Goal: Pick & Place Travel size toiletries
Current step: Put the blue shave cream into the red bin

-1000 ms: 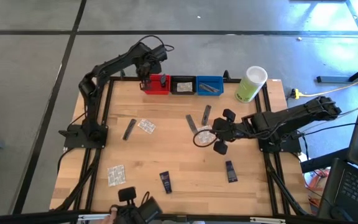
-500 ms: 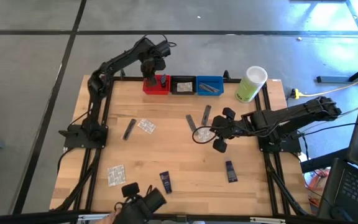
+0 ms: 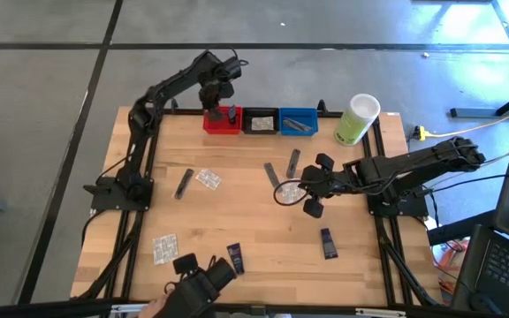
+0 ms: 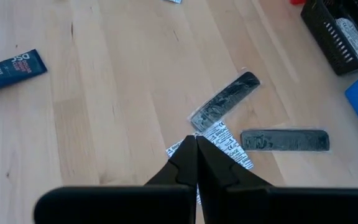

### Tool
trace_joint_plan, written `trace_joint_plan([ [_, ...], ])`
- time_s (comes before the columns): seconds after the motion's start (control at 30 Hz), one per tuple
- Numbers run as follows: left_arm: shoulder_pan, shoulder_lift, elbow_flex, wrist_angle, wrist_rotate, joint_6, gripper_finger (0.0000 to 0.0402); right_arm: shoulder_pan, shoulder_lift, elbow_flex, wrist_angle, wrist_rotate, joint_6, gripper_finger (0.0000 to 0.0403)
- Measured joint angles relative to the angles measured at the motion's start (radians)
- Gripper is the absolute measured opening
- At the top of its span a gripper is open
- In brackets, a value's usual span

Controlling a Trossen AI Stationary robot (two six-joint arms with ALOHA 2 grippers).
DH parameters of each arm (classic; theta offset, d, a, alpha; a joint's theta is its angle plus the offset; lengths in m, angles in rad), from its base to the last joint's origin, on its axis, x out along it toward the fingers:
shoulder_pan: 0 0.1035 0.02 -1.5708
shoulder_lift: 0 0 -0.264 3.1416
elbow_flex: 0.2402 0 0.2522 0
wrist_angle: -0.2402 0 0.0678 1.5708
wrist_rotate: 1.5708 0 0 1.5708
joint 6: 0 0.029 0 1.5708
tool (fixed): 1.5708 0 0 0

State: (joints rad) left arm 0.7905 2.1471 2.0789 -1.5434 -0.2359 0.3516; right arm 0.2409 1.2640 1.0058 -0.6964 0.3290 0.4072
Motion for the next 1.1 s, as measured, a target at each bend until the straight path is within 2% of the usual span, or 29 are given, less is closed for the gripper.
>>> trace_joint_plan([
  [0.23, 0.017, 0.074, -0.001, -0.01, 0.048, -0.024, 0.0002, 0.0, 0.0, 0.0, 0.0, 0.003, 0.0, 0.0002],
  [0.5, 0.02, 0.086, -0.001, -0.024, -0.023, -0.019, 0.0002, 0.0, 0.0, 0.0, 0.0, 0.003, -0.014, 0.0002],
  [0.7, 0.024, 0.086, -0.001, 0.036, 0.03, -0.009, 0.0002, 0.0, 0.0, 0.0, 0.001, 0.003, -0.023, 0.0002],
  [1.1, 0.023, 0.086, -0.001, 0.024, 0.083, -0.031, 0.0002, 0.0, 0.0, 0.0, 0.001, -0.001, -0.026, 0.0002],
])
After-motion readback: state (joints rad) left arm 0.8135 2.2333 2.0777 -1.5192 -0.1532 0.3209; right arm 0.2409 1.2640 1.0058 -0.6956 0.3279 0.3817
